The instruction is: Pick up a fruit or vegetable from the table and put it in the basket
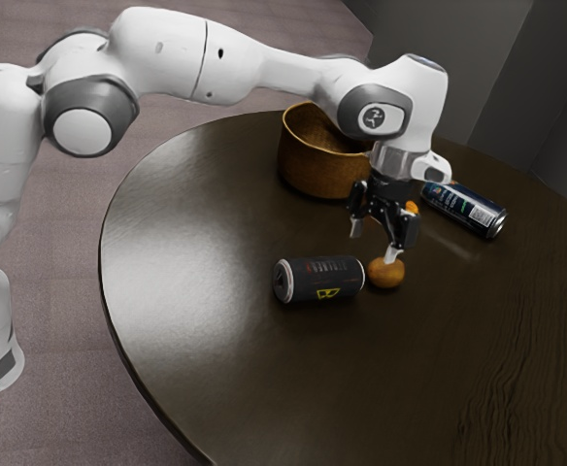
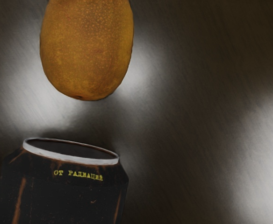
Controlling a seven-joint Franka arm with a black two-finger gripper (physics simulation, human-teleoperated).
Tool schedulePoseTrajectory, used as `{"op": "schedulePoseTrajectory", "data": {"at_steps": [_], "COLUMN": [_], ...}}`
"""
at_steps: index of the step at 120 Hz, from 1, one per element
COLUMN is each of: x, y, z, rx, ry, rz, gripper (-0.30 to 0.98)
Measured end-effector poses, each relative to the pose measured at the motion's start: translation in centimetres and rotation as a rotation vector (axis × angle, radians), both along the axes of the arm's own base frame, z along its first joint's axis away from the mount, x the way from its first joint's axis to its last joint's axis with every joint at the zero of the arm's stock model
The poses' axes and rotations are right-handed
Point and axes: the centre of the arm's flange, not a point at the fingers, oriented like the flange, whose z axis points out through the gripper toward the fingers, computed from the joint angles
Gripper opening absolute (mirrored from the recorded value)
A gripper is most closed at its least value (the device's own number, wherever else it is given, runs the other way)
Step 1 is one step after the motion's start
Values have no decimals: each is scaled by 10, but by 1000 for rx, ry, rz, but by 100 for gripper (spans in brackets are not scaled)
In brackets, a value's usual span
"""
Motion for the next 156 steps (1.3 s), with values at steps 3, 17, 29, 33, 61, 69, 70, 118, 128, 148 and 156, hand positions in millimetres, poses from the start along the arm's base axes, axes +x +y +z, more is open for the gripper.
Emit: {"op": "schedulePoseTrajectory", "data": {"at_steps": [3,17,29,33,61,69,70,118,128,148,156], "x": [2,12,19,22,51,56,57,70,70,65,64], "y": [3,30,41,40,53,49,49,57,57,56,56], "z": [-1,-10,-22,-26,-51,-60,-60,-85,-85,-82,-81], "rx": [-2,-2,-1,-1,-25,-34,-34,-27,-25,-26,-26], "ry": [-4,-16,-16,-21,-86,-94,-96,-140,-147,-153,-156], "rz": [-1,11,1,-9,-22,-39,-43,-142,-157,-179,-185], "gripper": [69,69,69,69,69,69,69,69,69,69,69]}}
